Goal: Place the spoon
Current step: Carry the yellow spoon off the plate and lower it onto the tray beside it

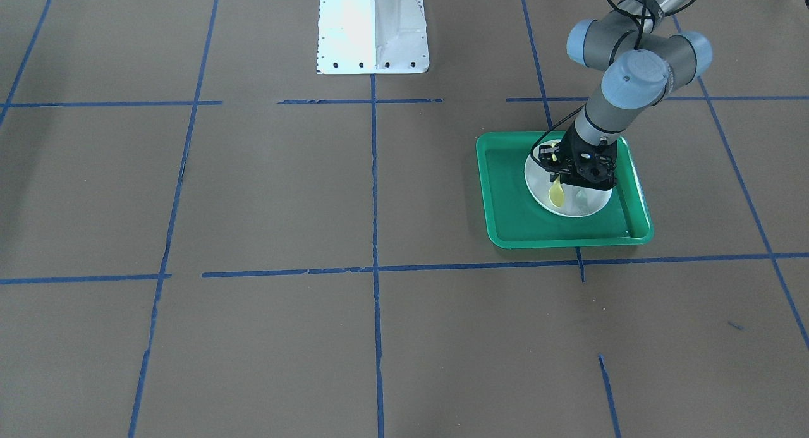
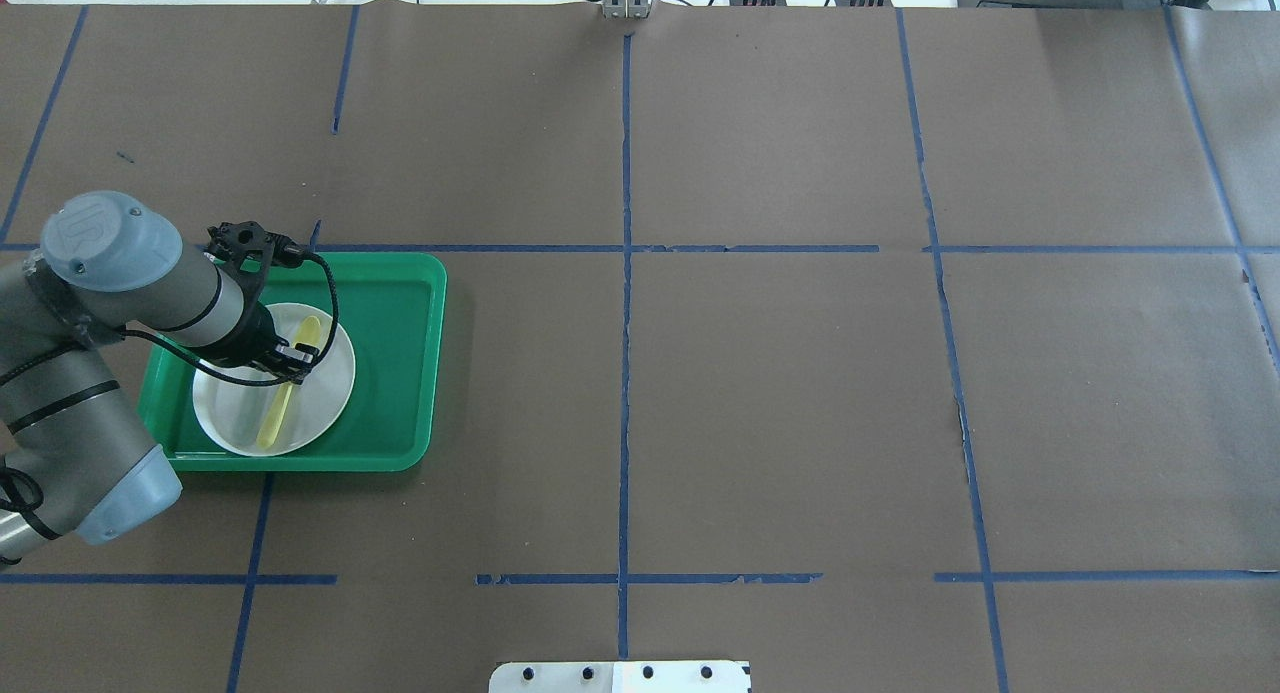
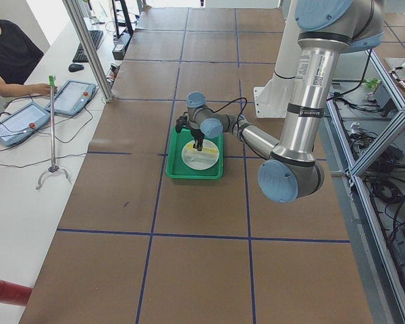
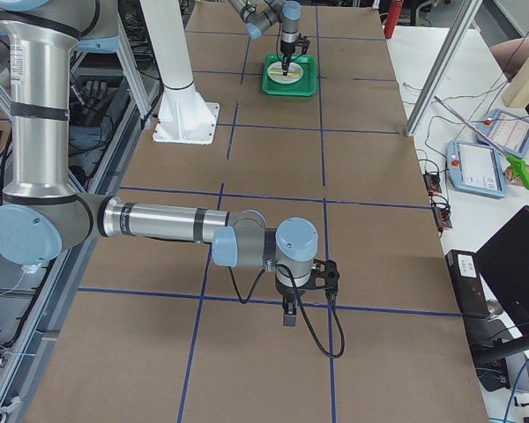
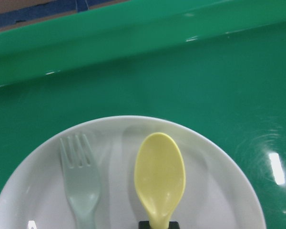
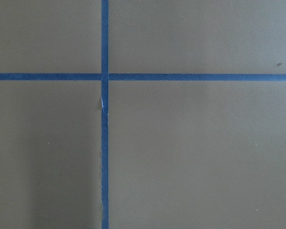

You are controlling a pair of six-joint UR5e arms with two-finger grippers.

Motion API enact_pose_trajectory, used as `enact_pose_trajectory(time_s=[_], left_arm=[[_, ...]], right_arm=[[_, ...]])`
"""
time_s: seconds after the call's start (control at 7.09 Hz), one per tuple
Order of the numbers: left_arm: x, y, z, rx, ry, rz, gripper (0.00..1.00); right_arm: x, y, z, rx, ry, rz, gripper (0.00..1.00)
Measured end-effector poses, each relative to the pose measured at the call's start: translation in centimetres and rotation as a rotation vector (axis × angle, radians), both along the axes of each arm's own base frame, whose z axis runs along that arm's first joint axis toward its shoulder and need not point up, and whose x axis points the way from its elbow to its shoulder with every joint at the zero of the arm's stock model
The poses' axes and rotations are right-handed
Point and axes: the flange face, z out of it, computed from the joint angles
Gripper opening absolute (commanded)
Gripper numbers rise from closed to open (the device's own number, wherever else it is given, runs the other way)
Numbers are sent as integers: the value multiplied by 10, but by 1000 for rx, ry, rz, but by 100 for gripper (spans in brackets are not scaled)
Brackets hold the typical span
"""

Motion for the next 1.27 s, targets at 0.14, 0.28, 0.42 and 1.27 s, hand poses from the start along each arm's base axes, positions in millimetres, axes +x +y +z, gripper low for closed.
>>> enact_pose_trajectory(time_s=[0.14, 0.28, 0.42, 1.27], left_arm=[[4, -3, -27, -85, 18, -60, 0], [14, -11, -48, -160, 24, -120, 0], [28, -22, -59, -207, 21, -158, 0], [69, -50, -49, -175, 25, -140, 72]], right_arm=[[0, 0, 0, 0, 0, 0, 100], [0, 0, 0, 0, 0, 0, 100], [0, 0, 0, -1, 0, 0, 100], [0, 0, 0, 0, 0, 0, 100]])
